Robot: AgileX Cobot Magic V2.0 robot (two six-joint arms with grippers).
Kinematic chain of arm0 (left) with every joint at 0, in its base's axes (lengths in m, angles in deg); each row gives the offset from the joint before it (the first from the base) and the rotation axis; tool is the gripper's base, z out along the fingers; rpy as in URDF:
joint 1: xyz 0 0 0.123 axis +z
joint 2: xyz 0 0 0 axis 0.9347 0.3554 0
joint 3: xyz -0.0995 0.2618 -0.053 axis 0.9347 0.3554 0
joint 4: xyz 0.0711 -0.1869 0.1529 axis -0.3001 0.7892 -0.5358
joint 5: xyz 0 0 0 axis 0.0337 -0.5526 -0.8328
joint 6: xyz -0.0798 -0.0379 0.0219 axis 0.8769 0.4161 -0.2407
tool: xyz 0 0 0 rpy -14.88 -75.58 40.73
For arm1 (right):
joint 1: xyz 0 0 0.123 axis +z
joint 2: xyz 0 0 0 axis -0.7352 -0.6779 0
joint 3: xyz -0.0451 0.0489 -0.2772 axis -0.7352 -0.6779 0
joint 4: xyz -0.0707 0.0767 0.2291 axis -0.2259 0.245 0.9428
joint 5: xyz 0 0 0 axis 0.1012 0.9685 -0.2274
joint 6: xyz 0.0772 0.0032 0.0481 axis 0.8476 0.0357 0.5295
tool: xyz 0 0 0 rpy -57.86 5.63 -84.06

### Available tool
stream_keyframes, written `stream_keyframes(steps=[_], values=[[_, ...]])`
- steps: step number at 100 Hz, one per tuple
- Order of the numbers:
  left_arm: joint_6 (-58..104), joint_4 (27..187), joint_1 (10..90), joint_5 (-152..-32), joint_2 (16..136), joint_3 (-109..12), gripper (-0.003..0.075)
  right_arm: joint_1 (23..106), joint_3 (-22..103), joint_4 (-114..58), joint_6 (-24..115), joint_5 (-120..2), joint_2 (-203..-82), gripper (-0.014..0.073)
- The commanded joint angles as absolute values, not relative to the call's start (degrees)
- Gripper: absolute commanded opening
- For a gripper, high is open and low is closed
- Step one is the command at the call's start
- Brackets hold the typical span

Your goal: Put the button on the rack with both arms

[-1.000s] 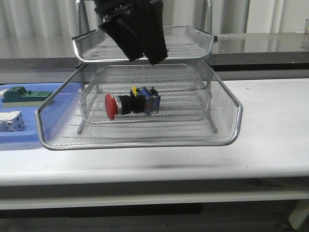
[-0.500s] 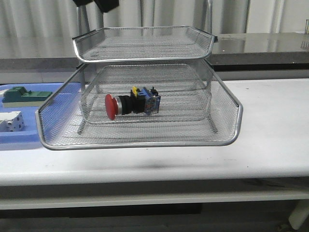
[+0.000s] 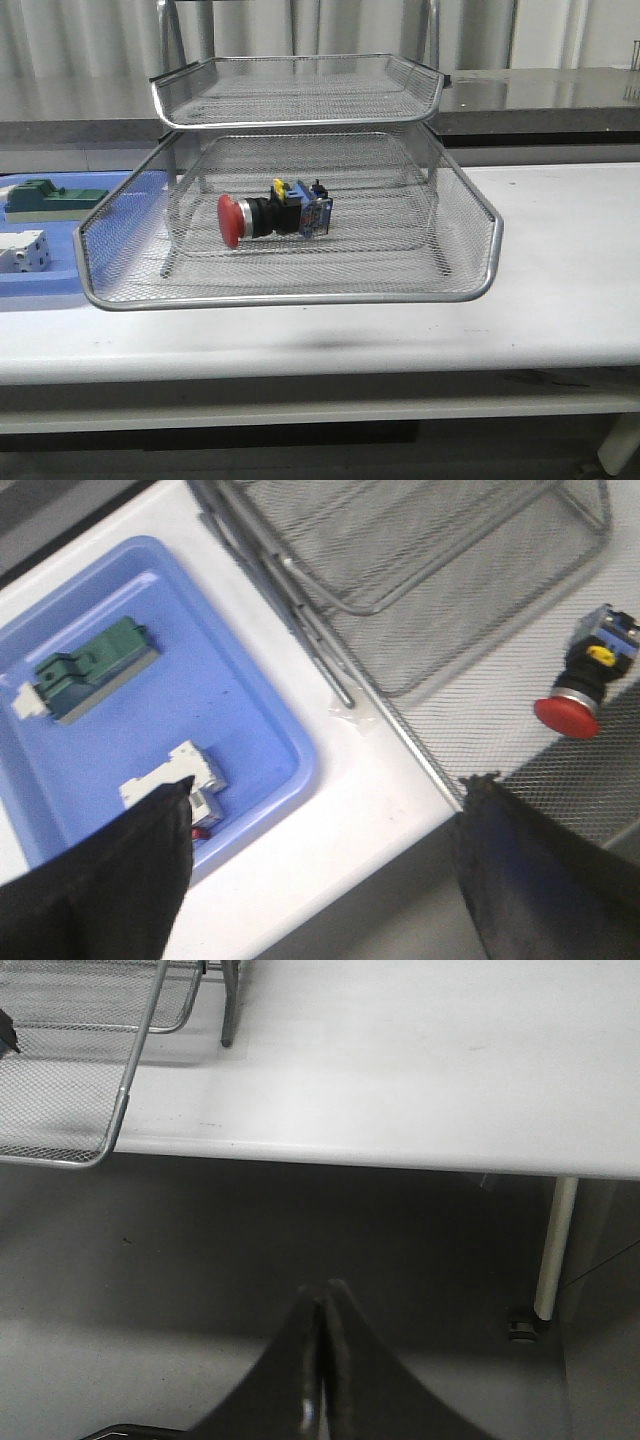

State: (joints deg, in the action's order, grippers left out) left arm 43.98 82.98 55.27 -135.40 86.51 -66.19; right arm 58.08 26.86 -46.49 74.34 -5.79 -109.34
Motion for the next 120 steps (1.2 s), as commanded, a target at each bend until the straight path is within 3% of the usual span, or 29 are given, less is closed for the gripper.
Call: stream_keyframes(steps=[1,38,66,120], values=[[44.71,84.72,58.24,-127.51,80.45,-62.37,0.0510,57.93,28.36,-47.22,74.13,-9.00,-109.64,-0.0067],[46.16,85.05,65.19,-107.55,60.32,-38.41,0.0510,57.93,28.36,-47.22,74.13,-9.00,-109.64,-0.0067],[46.64,87.29,65.98,-97.39,49.44,-23.72,0.0510,57.93,28.36,-47.22,74.13,-9.00,-109.64,-0.0067],[46.64,89.58,65.98,-83.91,36.77,-9.00,0.0510,57.93,28.36,-47.22,74.13,-9.00,-109.64,-0.0067]])
